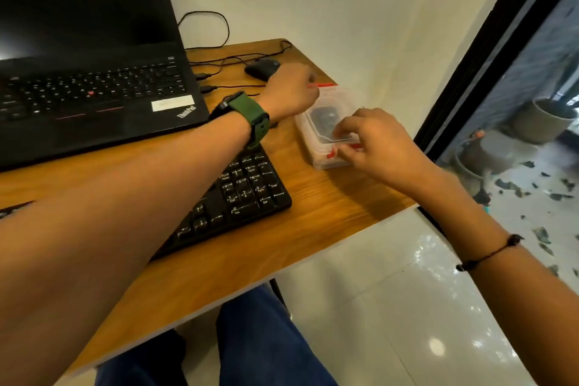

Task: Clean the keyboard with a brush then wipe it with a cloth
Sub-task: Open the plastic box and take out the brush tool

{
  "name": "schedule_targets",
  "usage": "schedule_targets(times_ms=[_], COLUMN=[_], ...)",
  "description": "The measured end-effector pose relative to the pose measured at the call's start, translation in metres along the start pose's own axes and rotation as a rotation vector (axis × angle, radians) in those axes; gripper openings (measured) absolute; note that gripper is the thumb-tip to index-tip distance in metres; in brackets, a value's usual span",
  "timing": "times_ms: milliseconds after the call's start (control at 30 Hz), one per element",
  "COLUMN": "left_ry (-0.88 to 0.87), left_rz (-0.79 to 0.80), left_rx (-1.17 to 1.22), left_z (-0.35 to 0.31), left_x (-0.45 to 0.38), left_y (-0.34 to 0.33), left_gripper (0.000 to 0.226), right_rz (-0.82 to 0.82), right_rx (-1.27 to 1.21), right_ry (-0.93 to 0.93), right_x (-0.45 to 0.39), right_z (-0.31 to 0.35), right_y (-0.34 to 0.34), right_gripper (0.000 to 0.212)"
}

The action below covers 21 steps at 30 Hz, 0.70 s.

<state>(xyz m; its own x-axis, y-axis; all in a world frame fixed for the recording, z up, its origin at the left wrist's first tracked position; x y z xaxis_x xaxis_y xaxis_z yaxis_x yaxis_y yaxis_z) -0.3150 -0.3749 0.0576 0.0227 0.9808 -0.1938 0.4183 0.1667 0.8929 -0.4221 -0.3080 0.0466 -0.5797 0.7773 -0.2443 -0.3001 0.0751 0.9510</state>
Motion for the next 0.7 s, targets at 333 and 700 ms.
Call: schedule_targets(times_ms=[333, 700], left_ry=[-0.085, -0.093], left_rz=[0.230, 0.238], left_rx=[-0.161, -0.237], left_z=[-0.013, -0.012], left_x=[-0.040, -0.045], left_y=[-0.048, -0.056], left_gripper=[0.038, 0.040], right_rz=[-0.134, -0.273], right_rx=[0.156, 0.206], right_ry=[0.220, 0.293], right_x=[0.019, 0.031], right_z=[0.012, 0.018], right_y=[-0.001, 0.001], right_gripper=[0.037, 0.031])
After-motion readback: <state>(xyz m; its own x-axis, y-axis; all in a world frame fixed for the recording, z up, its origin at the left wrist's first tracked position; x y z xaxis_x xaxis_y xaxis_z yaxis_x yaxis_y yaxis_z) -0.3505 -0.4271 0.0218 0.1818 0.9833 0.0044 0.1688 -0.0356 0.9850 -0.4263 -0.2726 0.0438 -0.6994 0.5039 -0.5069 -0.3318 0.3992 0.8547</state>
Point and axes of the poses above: each hand's wrist, its own x-axis away from the middle knuckle, its own y-axis out of the back of the hand, z = x × y, the point moved 10 cm from there along -x, towards the middle knuckle, and after that the axes turned 3 degrees about -x, right-handed, at the moved point
